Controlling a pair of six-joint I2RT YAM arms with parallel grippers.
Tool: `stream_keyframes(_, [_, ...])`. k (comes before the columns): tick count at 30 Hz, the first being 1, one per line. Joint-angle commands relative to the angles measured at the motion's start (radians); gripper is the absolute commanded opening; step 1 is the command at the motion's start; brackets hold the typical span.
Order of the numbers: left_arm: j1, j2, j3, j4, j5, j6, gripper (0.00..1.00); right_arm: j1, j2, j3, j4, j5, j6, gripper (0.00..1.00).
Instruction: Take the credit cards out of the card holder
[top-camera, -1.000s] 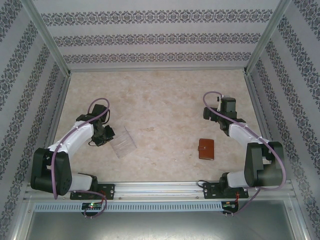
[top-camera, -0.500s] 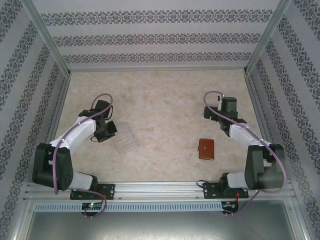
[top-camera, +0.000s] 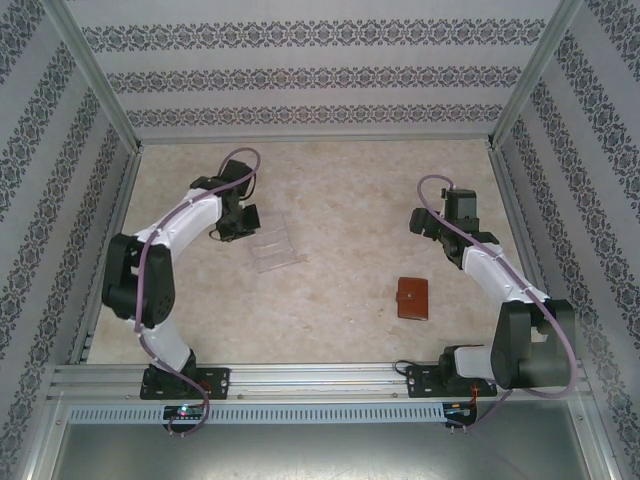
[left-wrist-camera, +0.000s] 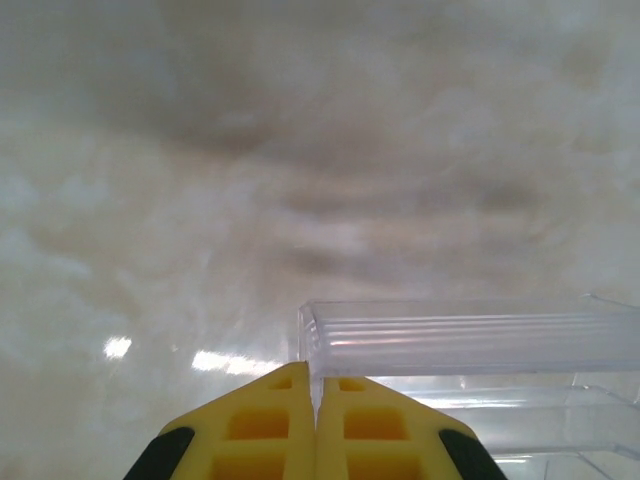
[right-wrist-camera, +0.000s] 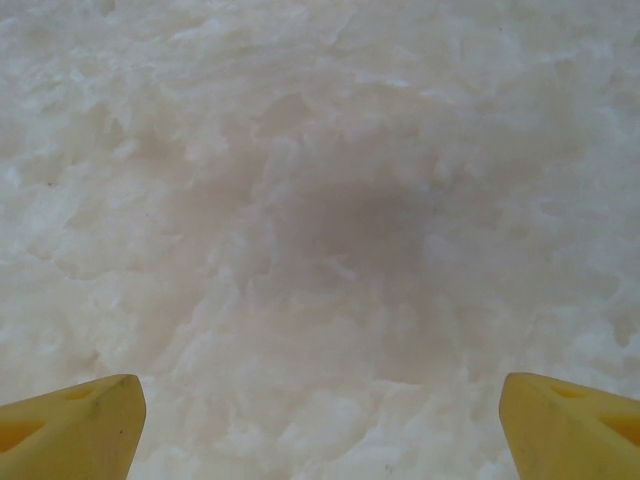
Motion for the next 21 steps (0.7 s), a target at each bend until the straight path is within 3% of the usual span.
stream_keyframes(1, [-0.028, 0.068, 0.131, -0.052, 0.009, 0.063, 0.03, 0.012, -0.013, 0.039, -0.099, 0.001, 0.052, 0.91])
stream_keyframes(13, [-0.093, 0.378, 0.561, -0.135, 0.012, 0.129, 0.02, 0.011, -0.035, 0.032, -0.170, 0.006, 0.050, 0.91])
stream_keyframes(21, [-0.140, 0.612, 0.942, -0.320, -0.041, 0.129, 0.02, 0.011, -0.037, 0.049, -0.206, 0.004, 0.052, 0.91])
